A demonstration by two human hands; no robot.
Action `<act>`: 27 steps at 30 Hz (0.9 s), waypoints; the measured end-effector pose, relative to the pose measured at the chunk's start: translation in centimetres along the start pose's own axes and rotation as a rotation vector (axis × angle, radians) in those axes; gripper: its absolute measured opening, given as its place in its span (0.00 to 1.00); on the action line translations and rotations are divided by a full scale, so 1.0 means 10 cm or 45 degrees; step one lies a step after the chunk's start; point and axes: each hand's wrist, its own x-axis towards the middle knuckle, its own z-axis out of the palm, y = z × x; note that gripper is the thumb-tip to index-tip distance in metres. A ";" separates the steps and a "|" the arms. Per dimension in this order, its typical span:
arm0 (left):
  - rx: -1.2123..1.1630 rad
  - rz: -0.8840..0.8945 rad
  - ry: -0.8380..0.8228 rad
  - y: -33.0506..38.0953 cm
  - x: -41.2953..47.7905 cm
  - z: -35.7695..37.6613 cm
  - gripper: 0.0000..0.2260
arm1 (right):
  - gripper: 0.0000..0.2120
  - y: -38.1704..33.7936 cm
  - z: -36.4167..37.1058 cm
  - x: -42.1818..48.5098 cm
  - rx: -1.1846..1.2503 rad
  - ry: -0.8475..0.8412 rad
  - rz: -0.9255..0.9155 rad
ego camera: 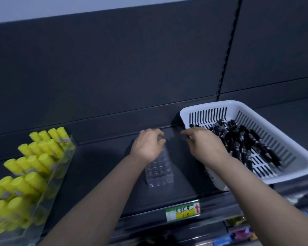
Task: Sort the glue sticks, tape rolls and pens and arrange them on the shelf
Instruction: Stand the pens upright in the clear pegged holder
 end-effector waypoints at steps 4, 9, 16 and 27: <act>-0.101 0.073 0.063 0.41 0.12 0.04 0.11 | 0.18 0.44 -0.21 -0.10 -0.105 0.084 0.105; -0.074 0.149 0.042 0.91 0.31 0.24 0.09 | 0.19 1.01 -0.41 -0.20 -0.211 0.111 0.296; 0.103 0.107 -0.048 1.45 0.69 0.57 0.05 | 0.19 1.45 -0.56 -0.18 -0.173 0.038 0.380; -0.085 -0.136 -0.069 1.62 0.98 0.79 0.13 | 0.18 1.62 -0.51 0.18 -0.069 -0.089 0.355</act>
